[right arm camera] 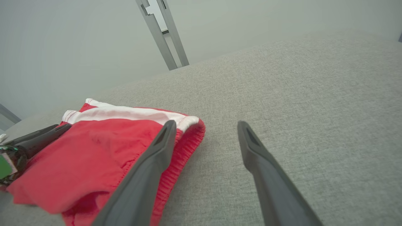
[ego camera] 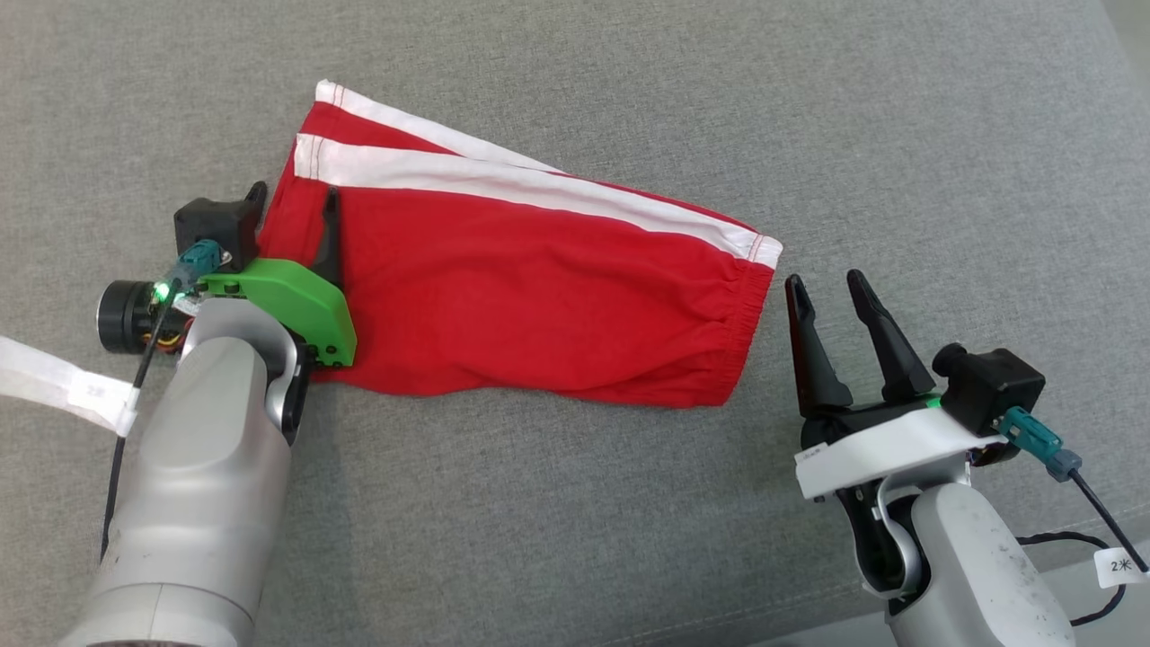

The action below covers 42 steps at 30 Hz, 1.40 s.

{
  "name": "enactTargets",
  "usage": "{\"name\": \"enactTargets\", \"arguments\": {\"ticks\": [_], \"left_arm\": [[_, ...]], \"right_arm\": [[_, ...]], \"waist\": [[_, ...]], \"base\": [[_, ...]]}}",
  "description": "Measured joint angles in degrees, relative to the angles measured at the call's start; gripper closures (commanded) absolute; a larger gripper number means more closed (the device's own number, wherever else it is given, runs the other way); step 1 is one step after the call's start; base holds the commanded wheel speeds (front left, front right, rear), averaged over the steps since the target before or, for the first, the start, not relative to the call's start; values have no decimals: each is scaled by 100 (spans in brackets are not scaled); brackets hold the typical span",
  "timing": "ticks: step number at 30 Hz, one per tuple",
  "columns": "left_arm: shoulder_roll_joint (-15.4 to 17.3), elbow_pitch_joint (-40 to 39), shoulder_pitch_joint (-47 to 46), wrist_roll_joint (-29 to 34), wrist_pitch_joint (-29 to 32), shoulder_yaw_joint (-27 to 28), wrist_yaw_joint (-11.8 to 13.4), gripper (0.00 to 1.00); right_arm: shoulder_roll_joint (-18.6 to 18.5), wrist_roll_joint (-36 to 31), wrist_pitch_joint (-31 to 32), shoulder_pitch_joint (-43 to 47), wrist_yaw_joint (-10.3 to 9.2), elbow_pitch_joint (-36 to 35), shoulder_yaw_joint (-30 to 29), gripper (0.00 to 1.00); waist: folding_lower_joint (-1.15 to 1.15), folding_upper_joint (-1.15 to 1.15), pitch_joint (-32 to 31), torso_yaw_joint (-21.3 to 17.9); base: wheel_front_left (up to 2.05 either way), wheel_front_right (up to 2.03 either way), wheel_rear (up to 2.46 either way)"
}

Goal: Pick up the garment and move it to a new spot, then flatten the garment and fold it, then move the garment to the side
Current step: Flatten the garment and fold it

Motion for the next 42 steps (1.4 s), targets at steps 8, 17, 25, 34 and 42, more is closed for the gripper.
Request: {"name": "enactTargets", "arguments": {"ticks": [8,17,25,34,42], "left_arm": [[12,579,-316,-114,143,-105,-74,100],[-76,616,303,-610,-19,133,-105,100],[-213,155,1494,-876,-41,354,-74,100],[-289,-828,2072,-834,-27,400,249,82],[-202,-1355,2109,-631,-29,499,397,0]], "right_arm": [[1,56,0,-5,0,25,56,0],[1,-66,0,270,0,225,-187,0],[4,-271,0,659,0,355,-293,0],[2,-379,0,770,0,414,-264,0],[2,-385,0,707,0,422,-129,0]], "waist": [[0,0,-19,-99],[0,0,-470,5],[0,0,-1026,333],[0,0,-1399,749],[0,0,-1324,739]], "base": [[0,0,0],[0,0,0],[0,0,0],[0,0,0],[0,0,0]]}}
